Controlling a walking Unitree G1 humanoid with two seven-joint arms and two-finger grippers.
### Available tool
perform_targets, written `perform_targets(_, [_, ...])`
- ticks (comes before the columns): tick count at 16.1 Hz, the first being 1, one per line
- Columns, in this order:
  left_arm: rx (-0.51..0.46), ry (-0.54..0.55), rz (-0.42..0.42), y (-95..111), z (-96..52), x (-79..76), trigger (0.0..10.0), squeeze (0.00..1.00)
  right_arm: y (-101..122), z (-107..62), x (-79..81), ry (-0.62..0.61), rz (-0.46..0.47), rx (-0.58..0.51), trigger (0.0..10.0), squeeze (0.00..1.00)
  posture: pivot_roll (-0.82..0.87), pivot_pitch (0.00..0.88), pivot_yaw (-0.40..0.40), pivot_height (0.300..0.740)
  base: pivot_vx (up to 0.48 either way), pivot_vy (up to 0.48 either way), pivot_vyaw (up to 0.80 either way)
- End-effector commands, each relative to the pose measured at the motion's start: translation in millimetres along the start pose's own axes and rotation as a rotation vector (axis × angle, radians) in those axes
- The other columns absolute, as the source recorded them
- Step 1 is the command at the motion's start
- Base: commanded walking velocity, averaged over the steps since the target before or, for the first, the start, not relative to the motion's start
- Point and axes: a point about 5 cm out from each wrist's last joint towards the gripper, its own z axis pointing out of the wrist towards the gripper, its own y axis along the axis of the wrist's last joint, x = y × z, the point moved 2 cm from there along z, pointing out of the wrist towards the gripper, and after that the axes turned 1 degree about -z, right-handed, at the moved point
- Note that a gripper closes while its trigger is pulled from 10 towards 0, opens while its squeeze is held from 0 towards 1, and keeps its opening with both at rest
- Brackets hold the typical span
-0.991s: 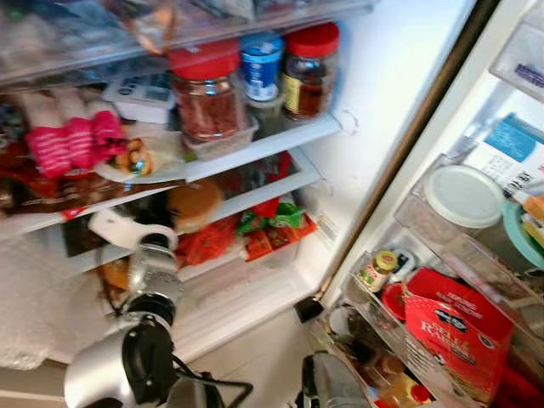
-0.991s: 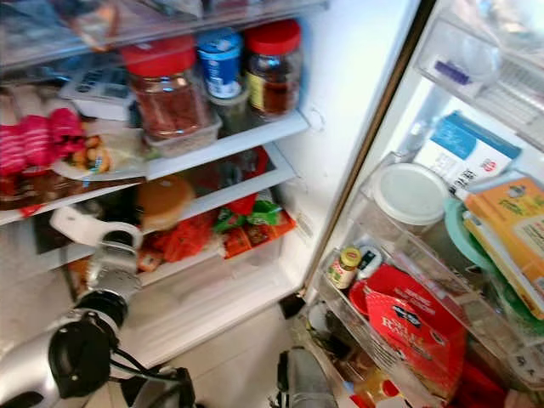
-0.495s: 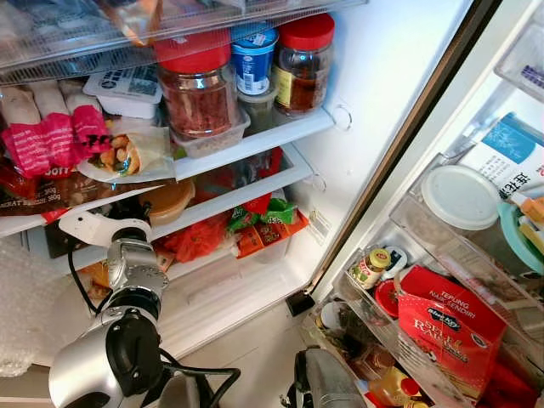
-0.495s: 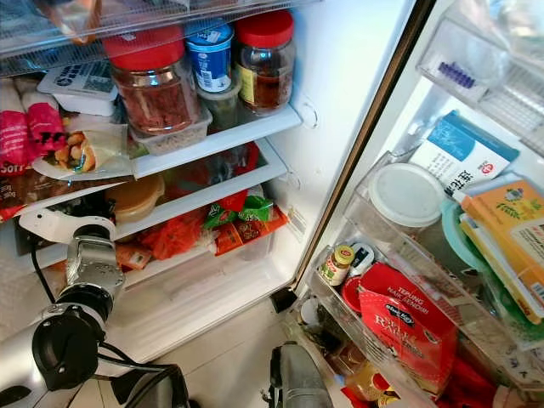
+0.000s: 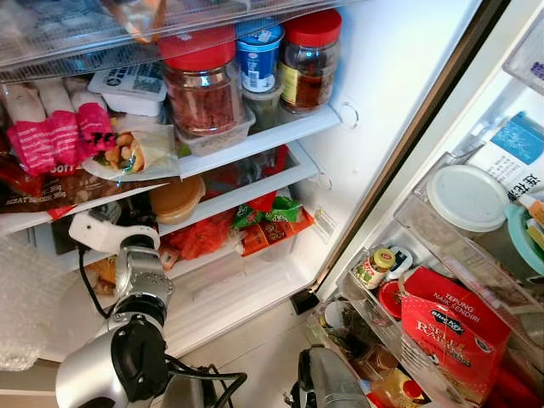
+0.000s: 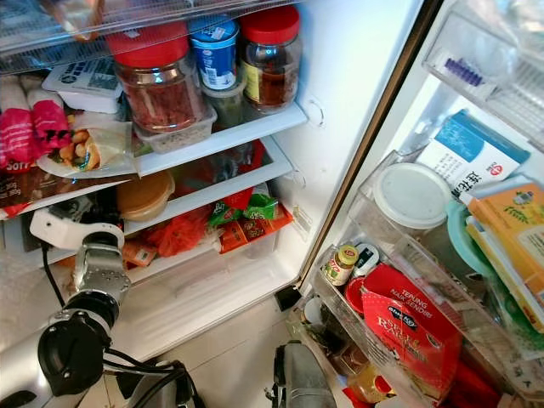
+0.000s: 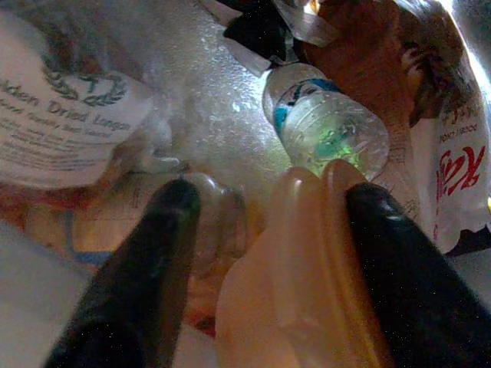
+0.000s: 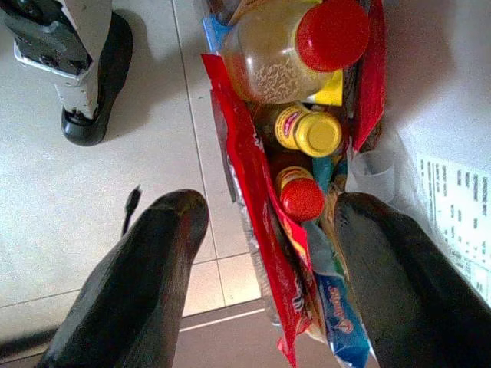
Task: Restocking fridge
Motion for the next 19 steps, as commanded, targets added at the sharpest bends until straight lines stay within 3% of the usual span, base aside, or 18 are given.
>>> perform_targets(1, [0.001, 0.018, -0.009, -2.2, -5.0, 8.7, 10.0, 1.0, -10.6, -2.6, 2.0, 0.006, 0.009, 0.03, 10.0, 0.0, -0.23, 0.207, -0.084, 0.643, 0.0, 0.0, 0.0])
perform_targets(6, [-0.006, -0.048, -0.037, -4.7, -8.6, 2.6, 10.0, 1.0, -12.3, -2.9, 5.1, 0.012, 0.007, 0.033, 10.0, 0.0, -0.22, 0.19, -0.07, 0.643, 0.0, 0.0, 0.0])
perform_targets(7, [-0.013, -0.051, -0.067, -4.6, -9.3, 2.2, 10.0, 0.81, -12.5, -2.9, 5.6, 0.013, 0.007, 0.032, 10.0, 0.0, -0.22, 0.187, -0.069, 0.643, 0.0, 0.0, 0.0])
perform_targets(8, [-0.024, -0.073, -0.081, -3.2, -8.8, -2.1, 10.0, 0.0, -12.3, -2.9, 6.4, 0.017, 0.001, 0.032, 10.0, 0.0, -0.22, 0.188, -0.069, 0.643, 0.0, 0.0, 0.0])
perform_targets(19, [0.079, -0.165, -0.012, -15.5, -34.8, 8.3, 10.0, 0.0, -12.1, -2.6, 9.8, 0.027, 0.012, 0.03, 10.0, 0.0, -0.2, 0.219, -0.052, 0.643, 0.0, 0.0, 0.0])
